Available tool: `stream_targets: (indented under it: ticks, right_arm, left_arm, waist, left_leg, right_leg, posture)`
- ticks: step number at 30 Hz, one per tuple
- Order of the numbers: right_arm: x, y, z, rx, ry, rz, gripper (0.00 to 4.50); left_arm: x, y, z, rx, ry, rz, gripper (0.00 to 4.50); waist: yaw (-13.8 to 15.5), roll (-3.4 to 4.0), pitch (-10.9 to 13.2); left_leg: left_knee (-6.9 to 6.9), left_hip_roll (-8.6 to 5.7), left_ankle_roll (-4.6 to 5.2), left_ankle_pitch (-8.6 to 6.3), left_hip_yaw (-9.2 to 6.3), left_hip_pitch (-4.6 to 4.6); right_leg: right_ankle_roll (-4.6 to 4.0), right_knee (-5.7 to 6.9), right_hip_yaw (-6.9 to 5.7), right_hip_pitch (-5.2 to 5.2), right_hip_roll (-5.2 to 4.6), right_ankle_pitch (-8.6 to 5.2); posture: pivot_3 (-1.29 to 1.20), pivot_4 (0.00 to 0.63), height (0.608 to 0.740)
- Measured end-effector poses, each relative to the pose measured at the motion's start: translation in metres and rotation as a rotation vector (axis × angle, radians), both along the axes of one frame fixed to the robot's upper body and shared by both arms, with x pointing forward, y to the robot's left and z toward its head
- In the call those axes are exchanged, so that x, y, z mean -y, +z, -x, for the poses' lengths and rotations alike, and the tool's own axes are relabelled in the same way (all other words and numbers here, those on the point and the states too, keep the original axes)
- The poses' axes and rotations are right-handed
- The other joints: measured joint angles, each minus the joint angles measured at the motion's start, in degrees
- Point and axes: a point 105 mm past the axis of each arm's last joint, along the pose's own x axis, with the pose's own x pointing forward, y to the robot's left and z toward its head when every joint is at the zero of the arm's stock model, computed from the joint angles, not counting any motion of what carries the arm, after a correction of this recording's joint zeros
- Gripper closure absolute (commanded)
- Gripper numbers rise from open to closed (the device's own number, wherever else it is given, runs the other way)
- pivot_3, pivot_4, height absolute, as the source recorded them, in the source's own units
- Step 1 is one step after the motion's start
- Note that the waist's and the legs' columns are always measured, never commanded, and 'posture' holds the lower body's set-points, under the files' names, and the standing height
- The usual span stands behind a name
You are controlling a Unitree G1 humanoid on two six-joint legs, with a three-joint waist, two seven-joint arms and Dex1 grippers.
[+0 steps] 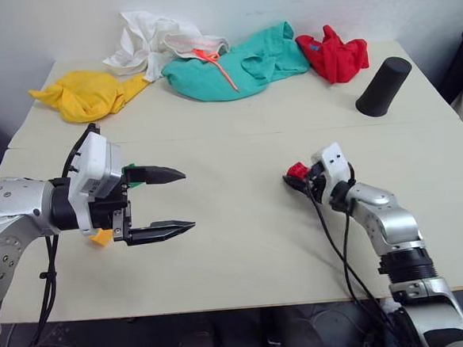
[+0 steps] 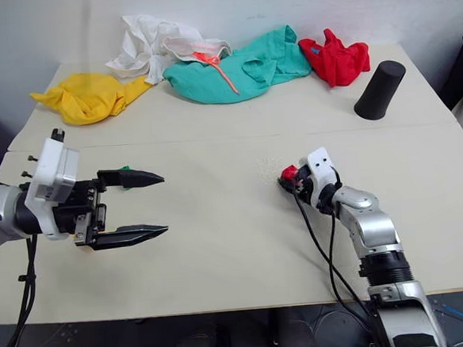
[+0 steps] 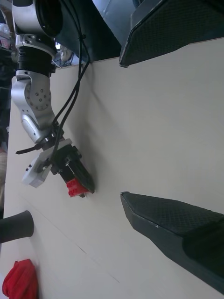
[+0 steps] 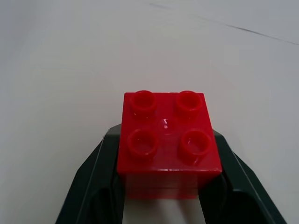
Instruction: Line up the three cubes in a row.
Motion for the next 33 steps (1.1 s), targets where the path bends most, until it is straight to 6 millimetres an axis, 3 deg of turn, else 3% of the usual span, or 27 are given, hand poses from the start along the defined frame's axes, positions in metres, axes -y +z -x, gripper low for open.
stream_targets:
  ticks: [1,4,9,14,18,24,25,30,32,33]
  right_arm:
    - [-0.009,0.006,0.021,0.021,0.196,0.048,2.97]
    - [-0.022,0.013,0.06,0.043,0.526,0.131,2.97]
    - [-0.026,0.002,0.09,-0.002,0.798,0.206,2.97]
    - [-0.03,-0.022,0.077,-0.022,0.794,0.226,2.97]
    - [-0.034,-0.026,0.063,0.012,0.764,0.226,2.97]
    - [-0.032,-0.03,0.06,0.037,0.772,0.248,2.97]
    - [-0.032,-0.03,0.059,0.039,0.774,0.248,2.24]
    - [-0.032,-0.031,0.058,0.034,0.776,0.252,0.58]
    - [-0.032,-0.03,0.058,0.032,0.777,0.252,0.03]
    - [-0.032,-0.03,0.058,0.03,0.776,0.252,0.03]
  left_arm:
    - [0.0,-0.004,0.001,-0.013,-0.006,-0.008,0.0]
    - [-0.001,-0.018,0.006,-0.07,-0.038,-0.053,0.0]
    - [0.002,-0.035,0.017,-0.096,-0.134,-0.135,0.0]
    - [0.005,-0.041,0.021,-0.081,-0.18,-0.181,0.0]
    - [0.007,-0.041,0.02,-0.076,-0.183,-0.18,0.0]
    - [0.006,-0.042,0.02,-0.079,-0.181,-0.179,0.0]
    - [0.006,-0.042,0.02,-0.081,-0.18,-0.179,0.0]
    - [0.004,-0.043,0.019,-0.08,-0.158,-0.174,0.0]
    - [0.002,-0.044,0.019,-0.087,-0.141,-0.17,0.0]
    - [0.001,-0.046,0.018,-0.091,-0.126,-0.166,0.0]
  waist:
    - [0.02,0.0,0.0]
    - [0.0,0.0,0.0]
    - [0.03,-0.02,-0.01]
    - [0.02,-0.02,-0.01]
    - [-0.01,-0.02,-0.01]
    - [0.04,-0.02,-0.01]
    - [0.02,-0.02,-0.01]
    - [0.0,-0.02,-0.01]
    - [0.0,-0.02,-0.01]
    - [0.0,-0.02,-0.01]
  left_leg:
    - [-0.01,0.01,0.0,0.0,-0.01,0.0]
    - [-0.01,0.02,0.0,0.0,-0.01,0.03]
    - [0.05,0.02,0.0,0.0,0.0,0.05]
    - [0.14,0.01,0.0,0.0,0.0,0.02]
    - [0.17,0.03,-0.01,0.0,-0.02,0.02]
    - [0.24,0.02,0.0,0.0,-0.05,0.01]
    - [0.24,0.02,0.0,0.0,-0.05,0.02]
    - [0.24,0.02,0.0,0.0,-0.05,0.02]
    - [0.24,0.03,0.0,-0.01,-0.05,0.01]
    - [0.24,0.03,0.0,0.0,-0.06,0.01]
  right_leg:
    - [0.0,-0.02,-0.01,0.01,0.02,0.0]
    - [0.0,-0.02,-0.03,0.03,0.04,0.0]
    - [0.0,-0.03,-0.02,0.02,0.04,0.0]
    - [0.0,-0.01,-0.02,0.02,0.02,0.0]
    - [0.0,0.02,-0.03,0.02,0.01,0.0]
    - [0.0,0.02,-0.04,0.05,-0.03,0.0]
    - [0.0,0.02,-0.04,0.05,-0.02,0.0]
    - [0.0,0.04,-0.03,0.05,-0.03,0.0]
    - [0.0,0.04,-0.03,0.05,-0.03,0.0]
    - [0.0,0.04,-0.03,0.05,-0.03,0.0]
  posture:
    - [0.0,0.15,0.74]
    - [0.0,0.15,0.74]
    - [0.0,0.15,0.74]
    - [0.0,0.15,0.74]
    - [0.0,0.15,0.74]
    - [0.0,0.15,0.74]
    - [0.0,0.15,0.74]
    - [0.0,0.15,0.74]
    - [0.0,0.15,0.74]
    - [0.0,0.15,0.74]
